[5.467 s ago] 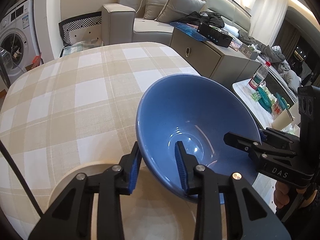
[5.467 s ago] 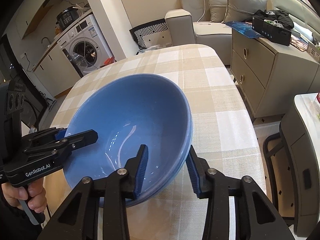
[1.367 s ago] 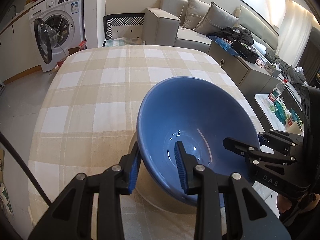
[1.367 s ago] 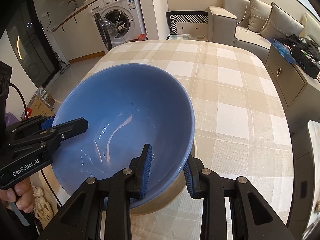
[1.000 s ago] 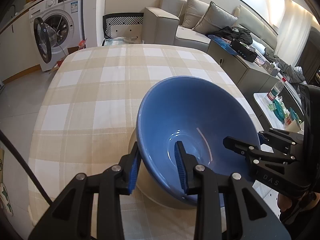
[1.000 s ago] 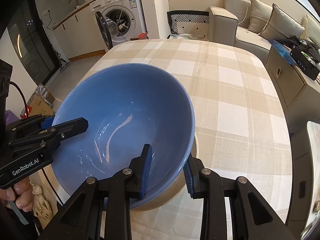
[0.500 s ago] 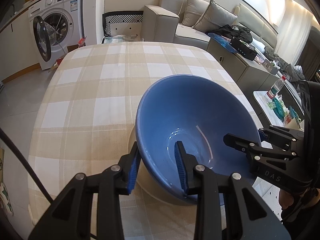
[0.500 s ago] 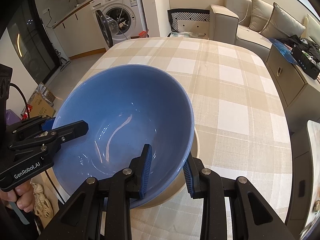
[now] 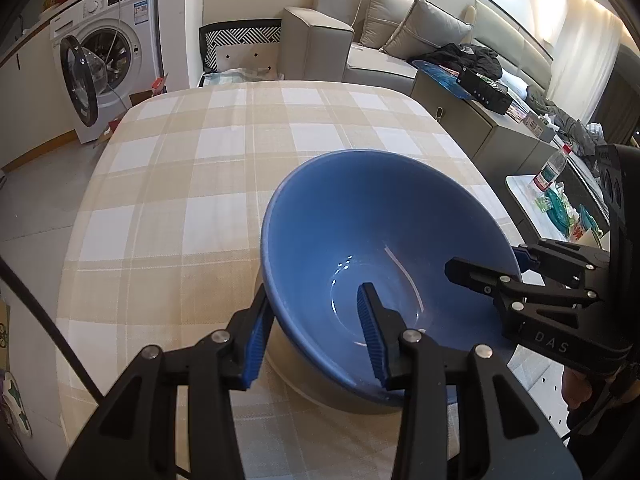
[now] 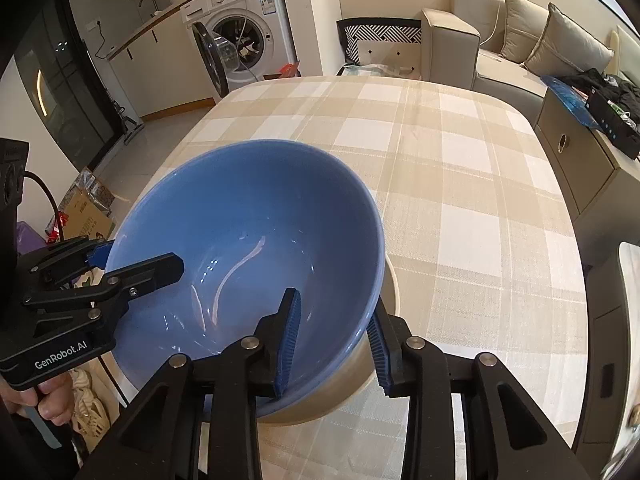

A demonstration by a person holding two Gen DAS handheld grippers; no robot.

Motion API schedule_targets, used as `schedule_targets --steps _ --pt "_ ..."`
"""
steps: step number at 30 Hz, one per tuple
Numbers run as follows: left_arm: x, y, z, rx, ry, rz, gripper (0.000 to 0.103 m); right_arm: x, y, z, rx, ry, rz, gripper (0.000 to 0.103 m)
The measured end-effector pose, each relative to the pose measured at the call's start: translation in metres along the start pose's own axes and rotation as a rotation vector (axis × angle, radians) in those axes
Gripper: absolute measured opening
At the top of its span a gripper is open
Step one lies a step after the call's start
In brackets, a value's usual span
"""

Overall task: Organize plates and bowls
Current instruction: 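Lower the nested bowls into the blue bowl on the plates with both grippers, then open both grippers to release the nested bowls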

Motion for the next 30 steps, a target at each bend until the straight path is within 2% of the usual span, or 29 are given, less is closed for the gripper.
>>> schedule_targets --steps 6,14,15,18,21,22,30 --pt "0.000 0.001 0.000 0.000 0.001 0.003 0.045 -0.002 -0.004 0.002 0.016 -0.016 0.000 0.040" --pt "0.003 -0.010 0.003 0.047 0.026 -0.005 0.069 0.003 -0.010 0.003 0.044 -0.010 0.007 0.056" --pt "0.003 -0.013 0.004 0.059 0.029 -0.003 0.079 0.004 -0.011 0.003 0.050 -0.010 0.009 0.061" --pt "0.005 -0.021 0.004 0.092 0.042 0.000 0.082 0.006 -0.017 0.002 0.079 -0.016 0.015 0.071" --pt "0.007 -0.028 0.003 0.126 0.058 0.004 0.093 0.007 -0.024 0.001 0.115 -0.024 0.036 0.082" --pt "0.008 -0.031 0.003 0.140 0.066 0.014 0.096 0.008 -0.027 0.000 0.133 -0.030 0.042 0.083" --pt "0.011 -0.052 -0.005 0.260 0.118 0.071 0.103 0.006 -0.047 -0.009 0.224 -0.064 0.089 0.098"
Point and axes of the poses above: each gripper's, at about its wrist camera, not at the fingertips, and y roughly the way its jaws point, x to its right, z to its top, the point moved 2 cm from there along y, roughly the way its jaws point, and after that the axes turned 10 degrees about y, right-handed, at the moved point
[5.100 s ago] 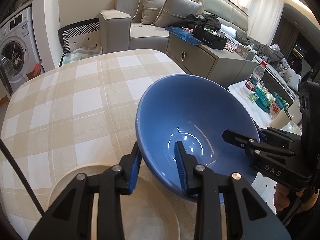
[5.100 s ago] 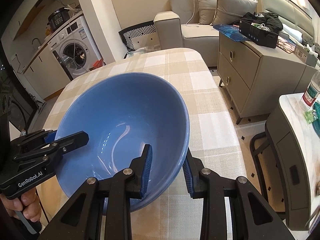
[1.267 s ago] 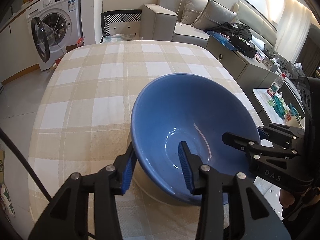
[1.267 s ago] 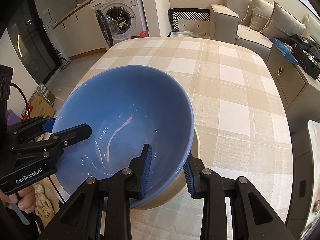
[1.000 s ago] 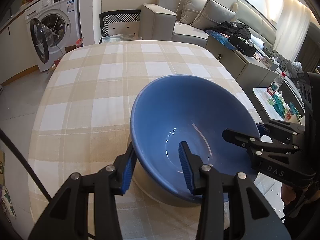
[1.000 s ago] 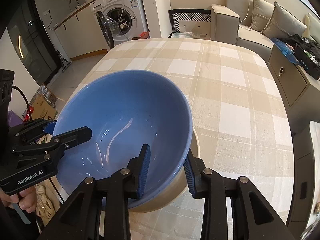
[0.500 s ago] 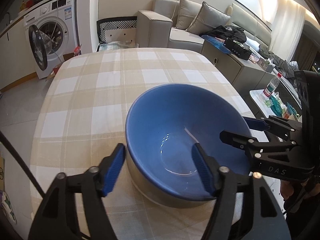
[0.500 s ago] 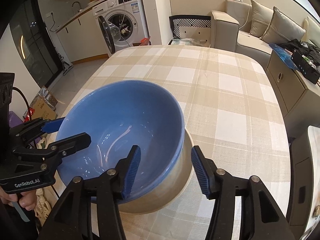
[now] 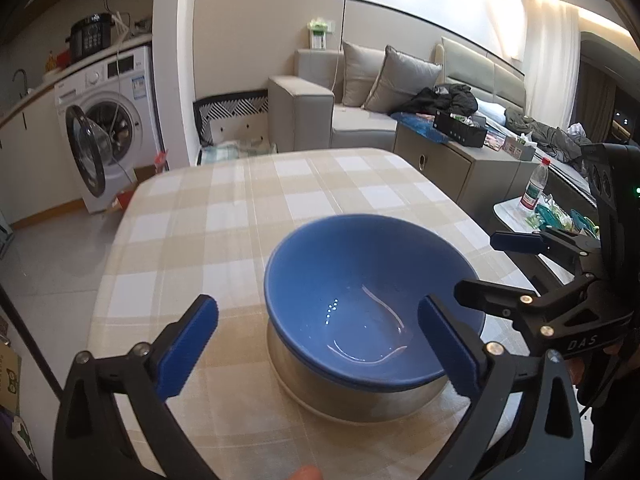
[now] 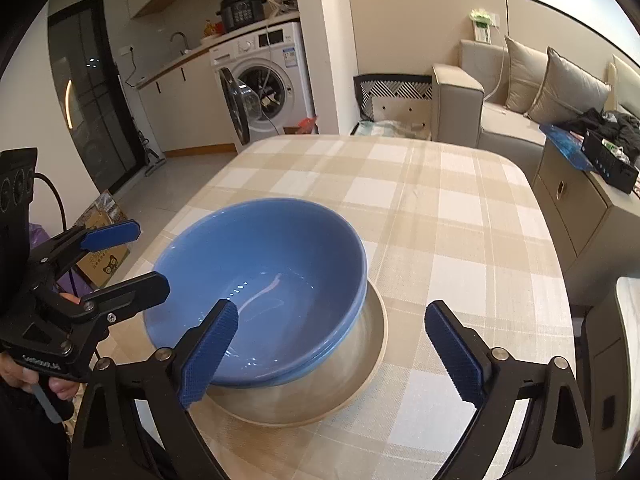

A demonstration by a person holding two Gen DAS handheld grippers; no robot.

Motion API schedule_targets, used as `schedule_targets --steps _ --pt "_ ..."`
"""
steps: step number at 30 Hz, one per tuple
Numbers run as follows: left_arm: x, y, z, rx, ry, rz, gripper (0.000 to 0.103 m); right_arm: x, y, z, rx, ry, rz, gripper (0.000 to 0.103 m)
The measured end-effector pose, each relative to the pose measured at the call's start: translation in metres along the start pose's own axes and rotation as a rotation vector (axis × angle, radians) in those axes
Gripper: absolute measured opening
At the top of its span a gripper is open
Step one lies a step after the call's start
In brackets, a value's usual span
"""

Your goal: Organize plates and bowls

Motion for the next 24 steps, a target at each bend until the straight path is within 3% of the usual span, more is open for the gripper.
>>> schedule_targets --steps 11,24 --pt "-0.003 -0.019 -0.015 0.091 -0.003 0.057 0.103 -0.006 -0.022 -0.016 0.106 -0.029 0.051 0.102" --pt "-0.005 -0.036 -0.040 0.145 -0.016 0.106 0.103 -0.016 -0.032 -0.040 0.153 -0.062 0.065 0.102"
Point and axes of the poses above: each gripper's, at about its wrist camera, not at the fingertips, and y roughly the way its jaws point, x to its right, z to its top, the point moved 2 cm from there along y, roughly the way its jaws point, and after that the axes turned 10 degrees about y, right-handed, at the moved point
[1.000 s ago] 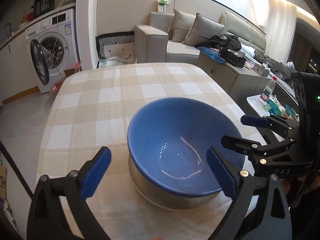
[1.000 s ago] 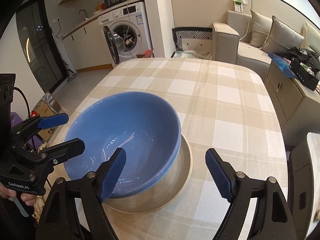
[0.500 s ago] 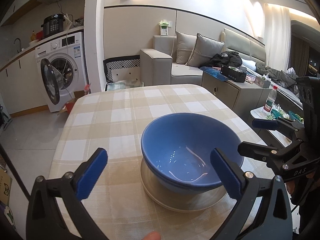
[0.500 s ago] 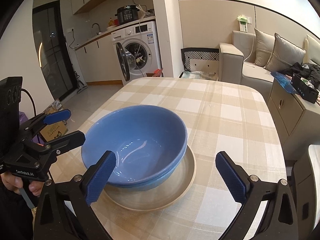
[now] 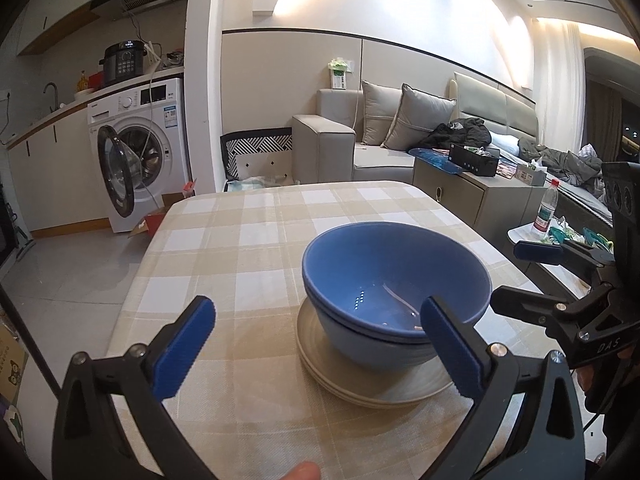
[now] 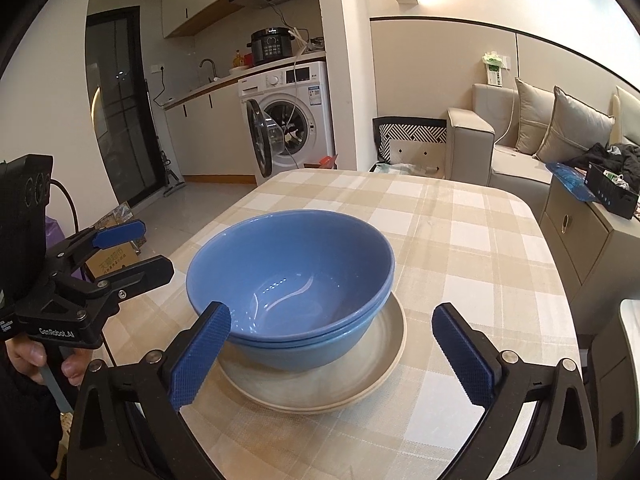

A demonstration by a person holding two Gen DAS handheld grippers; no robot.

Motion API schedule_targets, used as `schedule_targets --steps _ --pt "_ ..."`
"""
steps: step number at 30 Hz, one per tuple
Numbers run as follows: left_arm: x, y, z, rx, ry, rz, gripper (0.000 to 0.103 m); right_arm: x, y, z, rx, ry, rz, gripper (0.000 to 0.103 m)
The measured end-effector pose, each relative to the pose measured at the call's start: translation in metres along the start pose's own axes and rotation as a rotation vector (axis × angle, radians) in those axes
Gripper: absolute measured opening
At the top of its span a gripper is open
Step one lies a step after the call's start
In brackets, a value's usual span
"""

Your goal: Organize plates and bowls

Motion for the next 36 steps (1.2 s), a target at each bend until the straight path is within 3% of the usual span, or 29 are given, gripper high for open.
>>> schedule_targets --steps 14,36 --pt "0.003 -0.014 -0.021 0.068 0.004 0.059 0.103 0.000 -0.015 -0.024 0.076 -0.002 0.019 0.102" --pt "0.005 -0.021 -0.062 0.109 -0.021 0.123 0.103 0.004 -0.032 -0.066 0.170 -0.037 0.035 0.103"
Point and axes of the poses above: each gripper's, at about its wrist camera, not at the fingertips, and y roughly the way its jaws point, x to its right, z to its top, the point moved 2 cm from there along y, roughly the way its jaws point, and after that the axes turned 10 degrees about y, right-handed, at the moved point
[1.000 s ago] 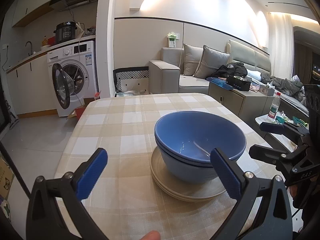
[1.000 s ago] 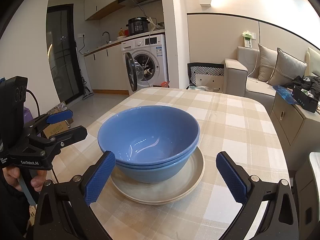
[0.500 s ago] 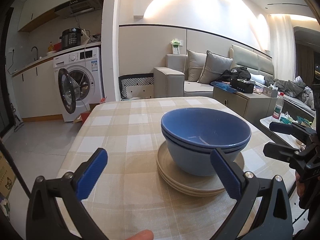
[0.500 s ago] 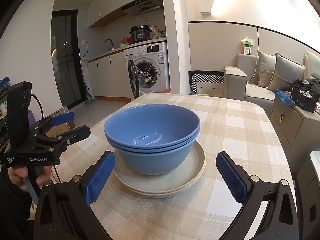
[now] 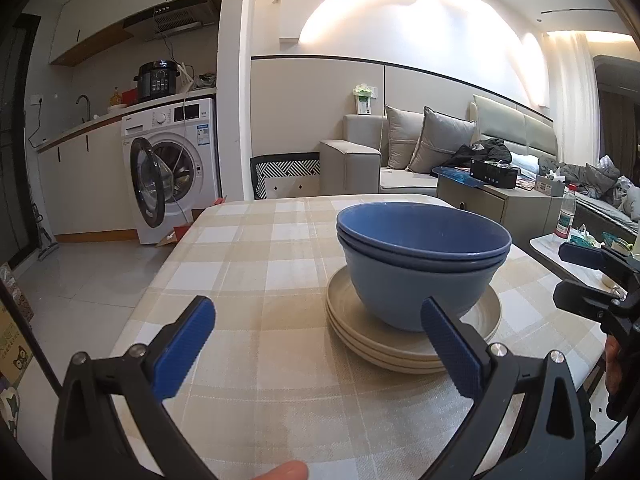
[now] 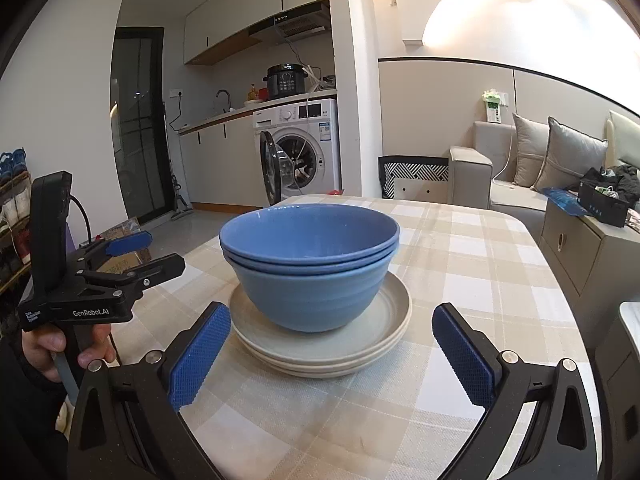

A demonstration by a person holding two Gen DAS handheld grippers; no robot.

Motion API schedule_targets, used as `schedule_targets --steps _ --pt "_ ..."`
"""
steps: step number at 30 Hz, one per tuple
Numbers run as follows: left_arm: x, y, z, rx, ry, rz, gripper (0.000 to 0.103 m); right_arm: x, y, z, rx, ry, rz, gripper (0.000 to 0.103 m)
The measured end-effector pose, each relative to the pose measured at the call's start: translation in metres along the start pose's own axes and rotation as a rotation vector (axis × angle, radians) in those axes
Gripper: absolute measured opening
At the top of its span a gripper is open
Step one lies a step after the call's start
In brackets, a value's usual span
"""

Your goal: Organize plates and bowls

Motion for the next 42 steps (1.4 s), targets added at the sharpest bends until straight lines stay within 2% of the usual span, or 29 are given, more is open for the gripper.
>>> schedule_targets --steps 5,16,42 --pt "0.002 -0.007 -0.004 0.008 -0.001 0.003 0.103 0.007 -0.007 -0.007 0.016 0.028 0.017 0.103" --pt "0.006 -0.014 -0.009 0.013 0.021 0.002 0.103 0.004 -0.015 -0.011 0.049 0.002 0.025 0.103" --pt "0.002 -0.017 -0.010 0.020 0.014 -0.004 0.103 0.002 -0.016 -0.015 0.046 -0.011 0.035 0.103"
Point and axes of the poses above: each gripper's, at about its wrist camera, not at the fingertips, and y roughly the way its jaws point, x to its right, z to its top, the point moved 2 cm from there along y, roughly the way its jaws point, and after that the axes turned 10 degrees about y, right-handed, at the moved point
